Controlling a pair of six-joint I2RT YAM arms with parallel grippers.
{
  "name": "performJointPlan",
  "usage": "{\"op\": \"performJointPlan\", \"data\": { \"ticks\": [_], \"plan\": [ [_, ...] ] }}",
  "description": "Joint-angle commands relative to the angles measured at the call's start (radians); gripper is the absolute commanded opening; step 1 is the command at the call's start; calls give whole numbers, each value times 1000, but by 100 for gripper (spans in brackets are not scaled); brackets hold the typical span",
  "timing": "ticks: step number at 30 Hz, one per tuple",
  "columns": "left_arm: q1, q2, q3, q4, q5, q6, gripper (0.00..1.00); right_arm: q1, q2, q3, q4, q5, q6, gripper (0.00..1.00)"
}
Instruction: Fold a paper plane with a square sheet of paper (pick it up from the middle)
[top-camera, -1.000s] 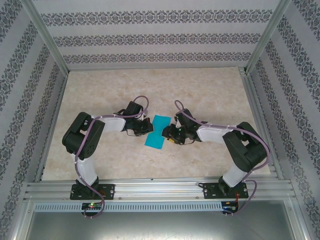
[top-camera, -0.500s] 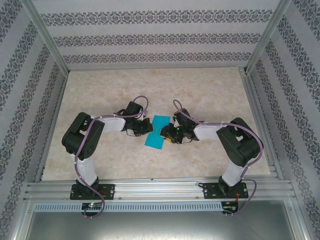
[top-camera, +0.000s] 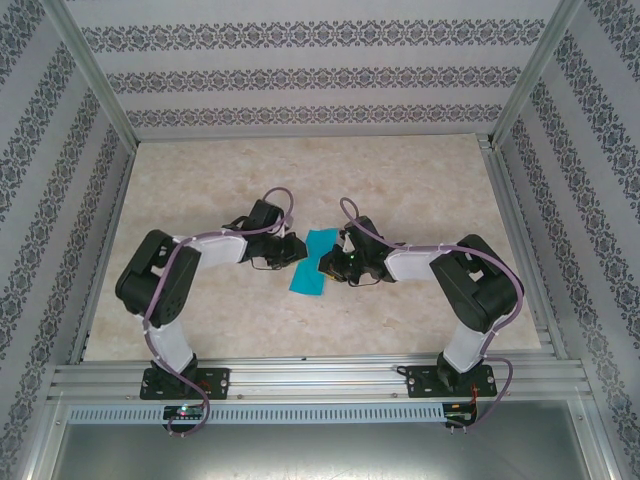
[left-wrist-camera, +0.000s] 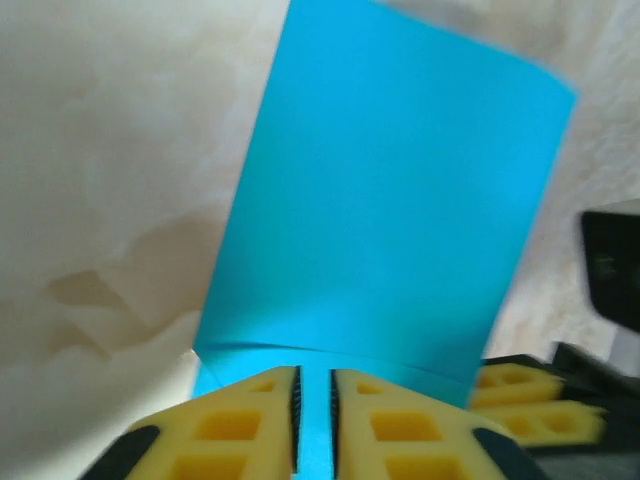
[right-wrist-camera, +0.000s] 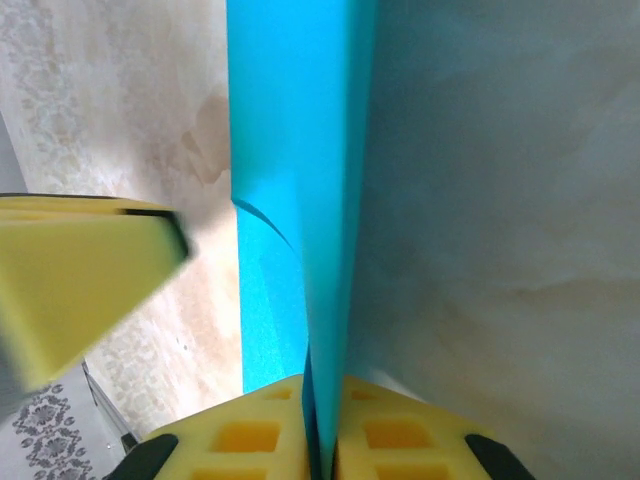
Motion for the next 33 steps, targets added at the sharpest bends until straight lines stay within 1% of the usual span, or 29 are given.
{"op": "performJointPlan", "data": {
  "ticks": [1, 4, 5, 8, 10, 12, 15, 17, 19, 20, 23, 29, 33],
  "plan": [
    [-7, -135, -15, -44, -106, -36, 27, -15, -70, 50, -80, -26, -92, 10],
    [-5, -237, -28, -115, -237, -32, 28, -34, -134, 97, -230, -12, -183, 8],
    [-4, -274, -35, -137, -275, -34, 28, -41, -158, 115, -295, -2, -219, 6],
    [2, -364, -55, -187, -365, -37, 29, -59, -232, 195, -527, 59, -345, 6],
    [8, -422, -70, -222, -427, -45, 31, -60, -269, 272, -723, 165, -438, 6],
    [11, -483, -92, -242, -487, -53, 35, -58, -287, 376, -952, 351, -511, 7],
    [21, -558, -132, -251, -545, -66, 39, -55, -260, 542, -1228, 598, -553, 8],
    [31, -592, -157, -246, -561, -70, 42, -51, -222, 635, -1359, 704, -532, 7],
    [40, -612, -170, -253, -568, -74, 43, -48, -186, 712, -1450, 744, -501, 6],
    [43, -620, -175, -259, -569, -75, 43, -44, -175, 738, -1482, 765, -472, 6],
    [51, -621, -167, -285, -552, -71, 43, -42, -176, 757, -1508, 759, -401, 7],
    [63, -593, -118, -351, -532, -47, 43, -43, -194, 700, -1446, 698, -310, 7],
    [70, -574, -110, -345, -522, -41, 43, -40, -184, 673, -1405, 647, -318, 7]
  ]
}}
